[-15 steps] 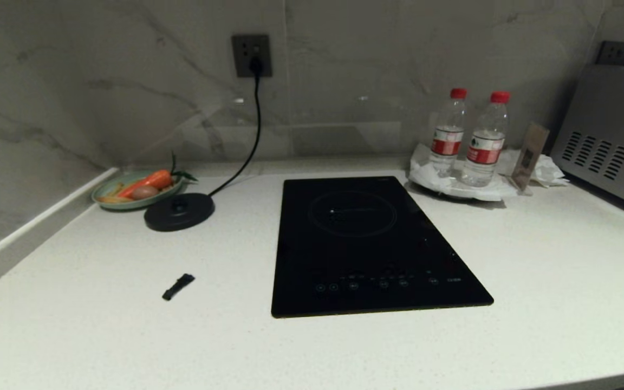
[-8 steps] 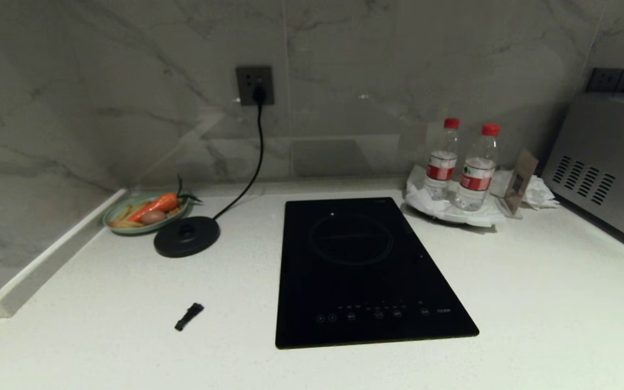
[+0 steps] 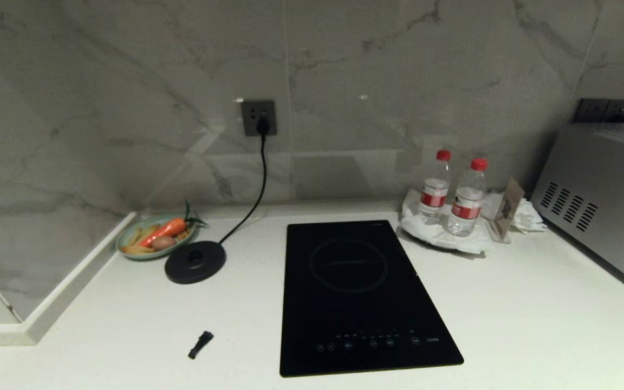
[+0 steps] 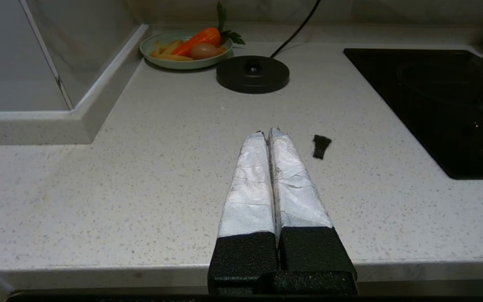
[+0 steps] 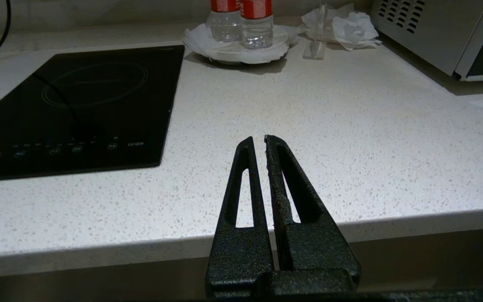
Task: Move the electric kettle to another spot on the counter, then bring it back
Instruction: Grab the kettle
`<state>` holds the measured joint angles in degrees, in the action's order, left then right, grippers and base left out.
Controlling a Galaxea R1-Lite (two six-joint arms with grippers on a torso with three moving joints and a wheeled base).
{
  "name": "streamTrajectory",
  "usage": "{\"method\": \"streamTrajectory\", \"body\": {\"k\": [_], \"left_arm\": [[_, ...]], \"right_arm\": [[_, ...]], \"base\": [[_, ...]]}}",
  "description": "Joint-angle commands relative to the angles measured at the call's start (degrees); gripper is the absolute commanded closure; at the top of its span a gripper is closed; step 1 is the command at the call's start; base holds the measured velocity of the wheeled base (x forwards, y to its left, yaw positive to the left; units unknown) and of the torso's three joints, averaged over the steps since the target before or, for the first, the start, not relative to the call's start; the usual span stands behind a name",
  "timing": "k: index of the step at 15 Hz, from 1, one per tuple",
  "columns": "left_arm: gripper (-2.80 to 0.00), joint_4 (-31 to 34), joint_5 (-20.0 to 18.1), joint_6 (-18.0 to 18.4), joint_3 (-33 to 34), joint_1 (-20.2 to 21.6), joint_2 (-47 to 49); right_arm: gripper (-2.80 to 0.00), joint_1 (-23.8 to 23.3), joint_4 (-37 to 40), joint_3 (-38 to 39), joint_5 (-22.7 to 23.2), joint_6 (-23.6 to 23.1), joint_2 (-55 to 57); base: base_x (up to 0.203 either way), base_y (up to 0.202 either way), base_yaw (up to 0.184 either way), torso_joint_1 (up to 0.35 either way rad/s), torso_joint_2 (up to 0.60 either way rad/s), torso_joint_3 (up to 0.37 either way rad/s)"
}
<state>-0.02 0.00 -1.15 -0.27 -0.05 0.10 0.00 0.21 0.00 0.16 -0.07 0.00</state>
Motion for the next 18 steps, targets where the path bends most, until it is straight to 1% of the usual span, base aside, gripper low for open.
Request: {"method": "streamTrajectory", "body": {"k": [1,7,18], "left_arm": [[0.00,-0.1,0.0,-0.1,0.0,0.0,0.1],[0.00,-0.1,0.0,-0.1,0.0,0.0,0.1],[0.00,-0.1,0.0,0.0,0.0,0.0,0.1]], "right_arm": [[0.00,0.0,0.0,0.0,0.0,0.0,0.1],[0.00,0.0,0.0,0.0,0.0,0.0,0.1],[0.00,0.0,0.0,0.0,-0.1,0.0,0.1]], "base": [[0.000,0.000,0.000,0.237,-0.59,-0.369],[0.000,0.000,0.000,0.154,-0.38,-0.234],[0.000,0.000,0.000,0.144,-0.34,-0.196]]}}
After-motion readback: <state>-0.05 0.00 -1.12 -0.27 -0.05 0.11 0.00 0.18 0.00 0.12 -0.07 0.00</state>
